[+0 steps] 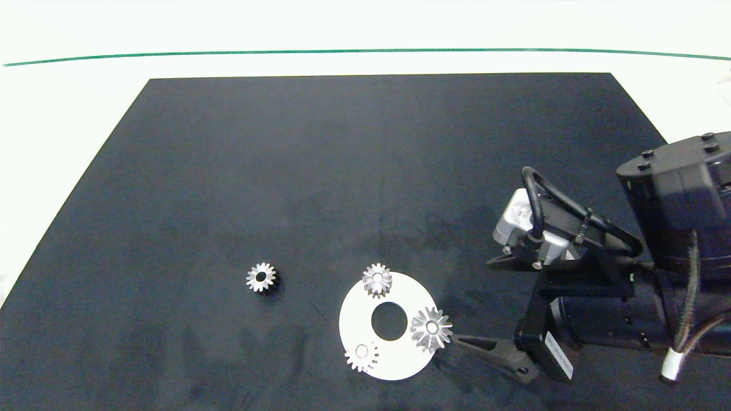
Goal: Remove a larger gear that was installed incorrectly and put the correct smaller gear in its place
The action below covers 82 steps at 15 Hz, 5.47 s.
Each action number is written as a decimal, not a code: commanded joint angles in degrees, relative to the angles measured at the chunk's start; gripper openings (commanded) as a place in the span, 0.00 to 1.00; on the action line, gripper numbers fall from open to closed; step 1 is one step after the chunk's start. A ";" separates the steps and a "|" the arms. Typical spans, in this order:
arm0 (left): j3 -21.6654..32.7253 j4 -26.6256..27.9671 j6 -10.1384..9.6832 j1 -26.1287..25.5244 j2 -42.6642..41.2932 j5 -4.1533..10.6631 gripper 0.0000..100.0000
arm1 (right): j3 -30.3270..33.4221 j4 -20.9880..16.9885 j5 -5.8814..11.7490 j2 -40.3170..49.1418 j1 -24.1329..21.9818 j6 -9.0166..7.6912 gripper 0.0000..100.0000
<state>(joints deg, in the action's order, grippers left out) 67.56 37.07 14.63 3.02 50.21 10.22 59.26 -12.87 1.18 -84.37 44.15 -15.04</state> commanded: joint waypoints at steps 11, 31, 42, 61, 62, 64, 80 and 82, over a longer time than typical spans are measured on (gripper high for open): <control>2.49 0.19 -4.17 -3.64 0.76 0.07 1.00 | 5.60 -2.77 7.87 -12.84 5.94 -4.03 1.00; 2.05 0.02 -4.70 -7.33 -0.47 -0.20 1.00 | 8.59 -2.51 12.09 -19.34 6.65 -5.87 0.88; 2.14 0.02 -4.70 -7.33 -0.73 -0.20 1.00 | 8.51 -2.95 12.18 -19.52 7.00 -5.96 0.67; 1.96 -0.07 -4.70 -7.33 -0.47 -0.20 1.00 | 8.94 -5.06 11.91 -17.41 6.91 -5.87 0.28; 1.96 -0.07 -4.70 -7.33 -0.47 -0.20 1.00 | 9.03 -5.06 11.91 -17.05 6.91 -5.87 0.26; 1.96 -0.07 -4.70 -7.33 -0.55 -0.20 1.00 | 8.94 -5.14 11.91 -16.18 7.09 -5.96 0.25; 2.05 -1.12 -5.58 -10.05 1.99 -0.81 1.00 | -0.90 -10.33 12.53 0.70 -3.20 -5.87 0.25; 2.14 -1.12 -6.28 -10.76 2.08 -0.72 1.00 | -3.89 -9.45 12.26 0.44 -5.22 -5.70 0.25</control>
<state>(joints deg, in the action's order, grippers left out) 69.66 35.77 8.27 -7.28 51.96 9.36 57.03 -22.35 13.40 -84.61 40.27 -20.66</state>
